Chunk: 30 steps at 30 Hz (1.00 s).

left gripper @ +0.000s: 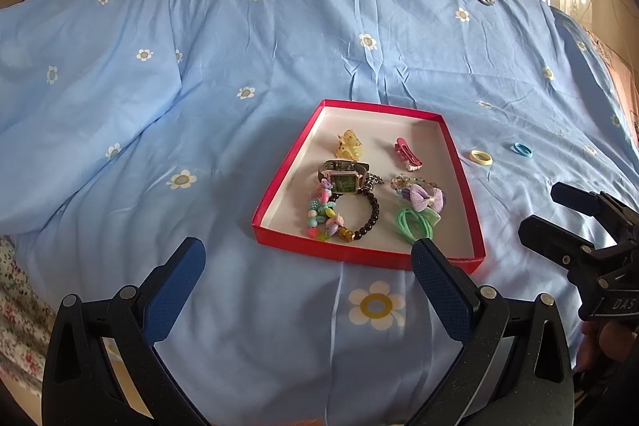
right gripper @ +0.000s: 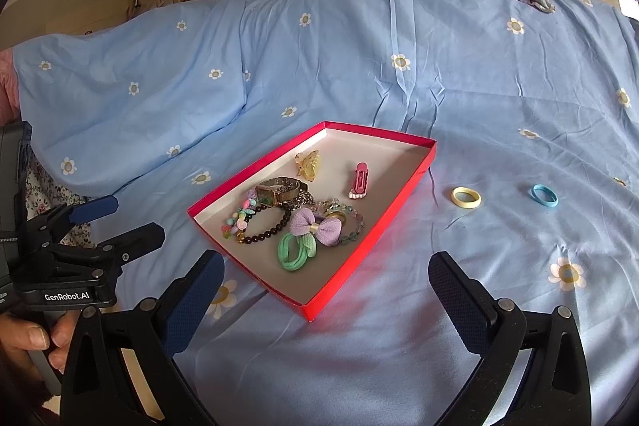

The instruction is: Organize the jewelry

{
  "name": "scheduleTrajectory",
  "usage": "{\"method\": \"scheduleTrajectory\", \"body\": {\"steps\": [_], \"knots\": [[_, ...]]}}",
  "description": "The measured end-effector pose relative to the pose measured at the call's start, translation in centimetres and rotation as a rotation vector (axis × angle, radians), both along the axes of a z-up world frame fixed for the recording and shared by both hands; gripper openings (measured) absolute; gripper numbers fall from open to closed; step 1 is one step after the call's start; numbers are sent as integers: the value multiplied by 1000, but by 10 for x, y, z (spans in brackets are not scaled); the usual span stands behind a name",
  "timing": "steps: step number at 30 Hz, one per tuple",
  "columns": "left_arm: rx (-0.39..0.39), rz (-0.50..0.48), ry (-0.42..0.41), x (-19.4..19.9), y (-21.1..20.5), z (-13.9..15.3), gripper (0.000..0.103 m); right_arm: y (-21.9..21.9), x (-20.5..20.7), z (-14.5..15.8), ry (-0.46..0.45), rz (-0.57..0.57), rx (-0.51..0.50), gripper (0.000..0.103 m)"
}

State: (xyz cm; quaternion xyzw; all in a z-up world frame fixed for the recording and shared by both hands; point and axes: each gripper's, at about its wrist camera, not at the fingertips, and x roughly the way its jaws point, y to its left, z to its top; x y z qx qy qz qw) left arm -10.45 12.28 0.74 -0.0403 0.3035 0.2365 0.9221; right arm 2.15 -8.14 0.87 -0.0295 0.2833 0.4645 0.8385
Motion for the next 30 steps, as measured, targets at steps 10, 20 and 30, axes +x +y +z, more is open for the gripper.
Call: {"method": "scheduleTrajectory", "body": {"steps": [10, 20, 30], "knots": [[10, -1, 0, 1, -2, -3, 103, 0, 0, 0, -1, -2, 3, 103], [-1, 6, 3, 0, -2, -4, 103, -1, 0, 1, -1, 0, 3, 103], [-2, 5, 5, 0, -2, -4, 103, -1, -1, 1, -1, 2, 5, 103]]}}
